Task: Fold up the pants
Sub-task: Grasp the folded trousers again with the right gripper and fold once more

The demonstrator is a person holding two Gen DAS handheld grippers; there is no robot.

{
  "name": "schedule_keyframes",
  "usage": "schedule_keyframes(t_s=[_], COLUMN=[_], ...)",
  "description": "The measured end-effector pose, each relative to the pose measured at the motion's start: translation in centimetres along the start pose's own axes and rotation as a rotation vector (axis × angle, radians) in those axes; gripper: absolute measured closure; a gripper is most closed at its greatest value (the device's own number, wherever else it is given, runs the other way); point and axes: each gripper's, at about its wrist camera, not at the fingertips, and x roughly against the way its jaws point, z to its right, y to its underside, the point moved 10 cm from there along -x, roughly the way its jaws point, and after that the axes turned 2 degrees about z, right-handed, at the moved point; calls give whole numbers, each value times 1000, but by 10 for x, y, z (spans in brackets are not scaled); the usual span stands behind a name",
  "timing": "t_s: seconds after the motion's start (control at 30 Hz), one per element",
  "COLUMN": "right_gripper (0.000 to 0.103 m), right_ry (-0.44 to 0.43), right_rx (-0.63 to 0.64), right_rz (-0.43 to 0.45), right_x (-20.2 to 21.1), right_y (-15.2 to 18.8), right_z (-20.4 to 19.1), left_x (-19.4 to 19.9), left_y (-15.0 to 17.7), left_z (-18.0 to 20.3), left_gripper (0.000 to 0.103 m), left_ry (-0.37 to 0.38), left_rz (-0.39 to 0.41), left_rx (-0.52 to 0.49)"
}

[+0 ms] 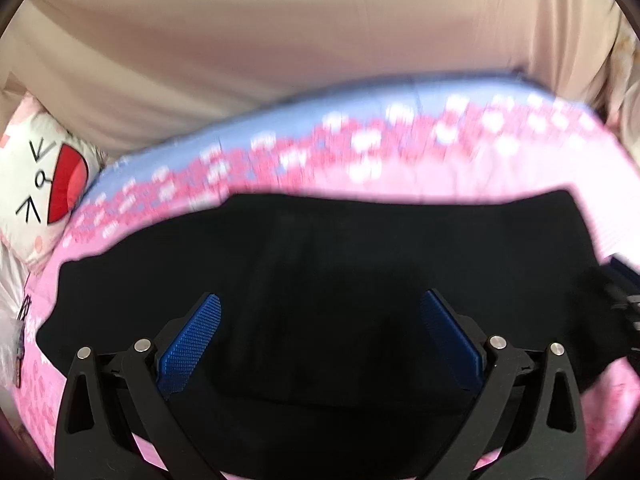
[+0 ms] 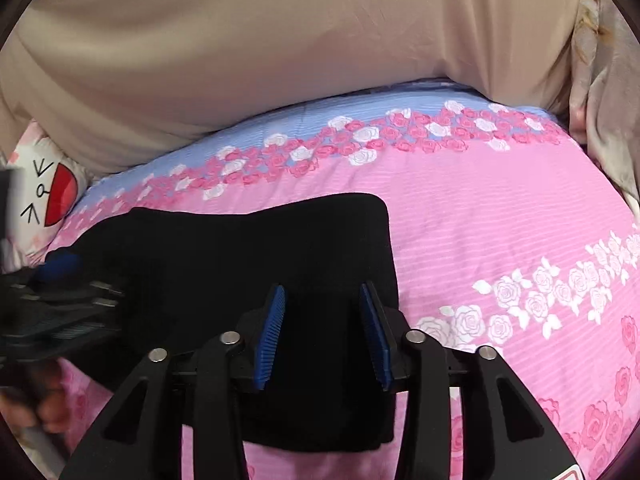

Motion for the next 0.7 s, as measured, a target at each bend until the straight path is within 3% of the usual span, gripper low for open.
schedule_keyframes(t_s=[0.13, 0.27, 0.37, 0.53, 0.7], right_gripper=[55, 55, 55, 55, 45], right_ry=[3, -33, -38, -107, -191], right_rx=[-8, -46, -15, 94, 319], right_rz=[1, 42, 55, 28, -16], right_x=[2, 26, 36, 29, 9], right_y=[5, -6, -11, -6, 14], right_z=[5, 4, -10, -72, -173], left_x=[-10, 14, 43, 54, 52], left_y=[13, 12, 18, 54, 111], left_z=[-10, -48, -107, -213, -310], left_gripper=[5, 5, 5, 5, 5], left_ry=[33, -30, -97, -192, -306], left_rz=[-28, 9, 66, 23, -38], left_rx=[69, 102, 159, 314, 466])
